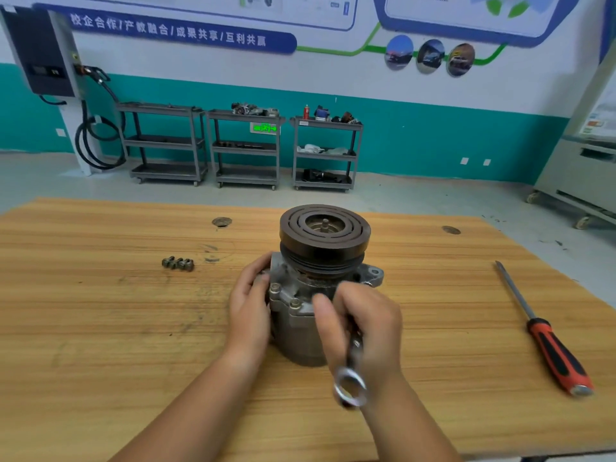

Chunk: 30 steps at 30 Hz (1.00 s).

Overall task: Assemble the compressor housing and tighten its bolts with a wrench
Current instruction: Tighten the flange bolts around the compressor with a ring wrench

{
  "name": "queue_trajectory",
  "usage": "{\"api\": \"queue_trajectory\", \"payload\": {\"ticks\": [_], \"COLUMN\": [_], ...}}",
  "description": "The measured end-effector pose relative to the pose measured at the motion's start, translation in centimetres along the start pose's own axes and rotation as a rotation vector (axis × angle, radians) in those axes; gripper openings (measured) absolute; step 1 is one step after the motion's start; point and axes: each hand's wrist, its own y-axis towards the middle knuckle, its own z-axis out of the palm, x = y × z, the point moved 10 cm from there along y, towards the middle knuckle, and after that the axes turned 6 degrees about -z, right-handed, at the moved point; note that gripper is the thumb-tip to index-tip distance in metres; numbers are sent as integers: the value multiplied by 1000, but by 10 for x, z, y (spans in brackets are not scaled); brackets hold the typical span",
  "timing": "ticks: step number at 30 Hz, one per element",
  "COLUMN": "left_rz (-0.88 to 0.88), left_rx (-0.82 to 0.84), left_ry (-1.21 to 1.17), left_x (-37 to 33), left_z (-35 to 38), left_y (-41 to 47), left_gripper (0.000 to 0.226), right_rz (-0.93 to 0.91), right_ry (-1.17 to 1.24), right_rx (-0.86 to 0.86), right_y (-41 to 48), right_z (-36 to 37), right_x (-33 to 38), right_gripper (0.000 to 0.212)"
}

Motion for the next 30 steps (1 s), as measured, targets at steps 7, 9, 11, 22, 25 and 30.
{"api": "queue_trajectory", "payload": {"ticks": [7,9,11,22,25,30], "left_rz": [130,169,158,206,213,216], "left_rx": [39,13,19,45,65,69], "left_ry": [94,128,164,148,152,141], "left_x": [-2,-7,-4,-10,-12,-11], "left_z": [-1,-3,-2,-2,0,2], "left_y": [-13,-15,-14,-12,-8,-6], "left_gripper": [28,30,27,28,28,26], "right_rz": [31,-77,-201,483,477,473], "right_ry": [-207,-60,178,1178,1317,1447], "right_rx": [90,-19,-121,-436,-411,-247], "right_y": [7,-1,-10,11,17,20], "right_z": [39,9,-27,-77,-65,-37], "right_x": [-4,2,10,-129,-140,-134], "right_gripper": [42,39,34,50,50,54]}}
